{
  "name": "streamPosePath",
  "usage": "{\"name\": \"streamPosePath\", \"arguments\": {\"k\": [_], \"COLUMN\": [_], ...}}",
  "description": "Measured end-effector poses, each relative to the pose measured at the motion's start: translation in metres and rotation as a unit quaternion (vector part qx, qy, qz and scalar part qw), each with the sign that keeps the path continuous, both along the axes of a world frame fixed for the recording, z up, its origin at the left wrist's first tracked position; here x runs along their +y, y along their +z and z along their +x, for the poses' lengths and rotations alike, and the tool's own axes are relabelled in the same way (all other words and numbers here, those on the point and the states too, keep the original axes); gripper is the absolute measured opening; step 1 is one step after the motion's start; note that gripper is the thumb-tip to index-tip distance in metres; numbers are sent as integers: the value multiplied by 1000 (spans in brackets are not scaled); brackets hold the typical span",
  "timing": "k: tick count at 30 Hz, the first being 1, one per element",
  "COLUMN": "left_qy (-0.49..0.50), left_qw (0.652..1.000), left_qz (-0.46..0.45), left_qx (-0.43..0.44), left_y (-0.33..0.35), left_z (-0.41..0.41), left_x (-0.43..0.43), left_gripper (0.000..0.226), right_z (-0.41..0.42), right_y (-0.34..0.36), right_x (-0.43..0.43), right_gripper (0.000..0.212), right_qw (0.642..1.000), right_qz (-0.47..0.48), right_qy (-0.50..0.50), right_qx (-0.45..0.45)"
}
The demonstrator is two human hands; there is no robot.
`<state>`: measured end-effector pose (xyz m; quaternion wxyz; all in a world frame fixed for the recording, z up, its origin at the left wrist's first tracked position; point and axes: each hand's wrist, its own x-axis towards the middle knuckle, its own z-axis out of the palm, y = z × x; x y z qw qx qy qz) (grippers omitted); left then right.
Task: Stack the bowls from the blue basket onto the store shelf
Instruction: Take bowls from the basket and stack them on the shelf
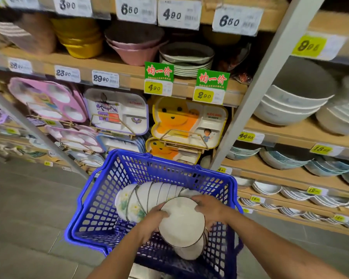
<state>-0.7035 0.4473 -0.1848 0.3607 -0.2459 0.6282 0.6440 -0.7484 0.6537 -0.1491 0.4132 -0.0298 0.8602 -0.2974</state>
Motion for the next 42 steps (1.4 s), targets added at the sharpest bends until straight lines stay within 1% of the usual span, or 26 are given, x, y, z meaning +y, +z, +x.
{"name": "streamPosePath", "arguments": {"k": [2, 5, 7, 9, 11, 13, 14, 16, 17, 20, 22, 24, 28, 32, 36, 37, 40, 42], "left_qy": [62, 122, 155, 178, 186, 195, 201, 217, 226, 246, 251, 260, 284, 264, 246, 243, 219, 212], "left_qw": [996, 981, 971, 962, 956, 950, 947, 941, 938, 929, 926, 923, 914, 910, 901, 898, 895, 894], "left_qz": [59, 141, 170, 186, 195, 200, 203, 203, 201, 199, 197, 191, 177, 177, 150, 145, 142, 144], "left_qx": [28, 57, 67, 88, 114, 137, 144, 160, 170, 192, 202, 211, 230, 266, 323, 336, 362, 367], "left_y": [24, 56, 77, 99, 124, 148, 159, 179, 189, 214, 230, 243, 264, 282, 302, 306, 320, 326], "left_z": [-4, -11, -18, -26, -36, -45, -48, -51, -52, -52, -51, -49, -44, -37, -32, -30, -25, -22], "left_x": [1, 4, 6, 8, 10, 12, 14, 19, 22, 31, 38, 45, 68, 98, 138, 150, 187, 213], "left_gripper": [46, 59, 61, 63, 63, 63, 63, 61, 59, 58, 61, 59, 43, 28, 24, 26, 49, 52], "right_z": [-8, -20, -26, -30, -32, -33, -32, -29, -27, -23, -21, -22, -23, -20, -15, -13, -7, -1], "right_y": [25, 59, 79, 97, 115, 129, 135, 150, 157, 178, 192, 204, 224, 245, 270, 276, 292, 300], "right_x": [3, 4, 3, 2, 1, -1, -3, -10, -14, -18, -16, -13, 6, 41, 82, 94, 130, 156], "right_gripper": [37, 30, 27, 22, 27, 25, 25, 32, 34, 30, 28, 27, 24, 22, 18, 19, 19, 19], "right_qw": [999, 995, 990, 981, 962, 930, 906, 852, 828, 770, 747, 740, 727, 718, 715, 713, 706, 706], "right_qz": [-35, -75, -102, -128, -172, -247, -297, -394, -425, -480, -501, -506, -519, -540, -558, -558, -555, -546], "right_qy": [-27, -62, -102, -142, -194, -253, -286, -336, -356, -407, -423, -427, -432, -423, -401, -400, -411, -417], "right_qx": [-10, -3, 8, 42, 83, 100, 93, 73, 79, 101, 108, 116, 120, 116, 131, 140, 158, 173]}}
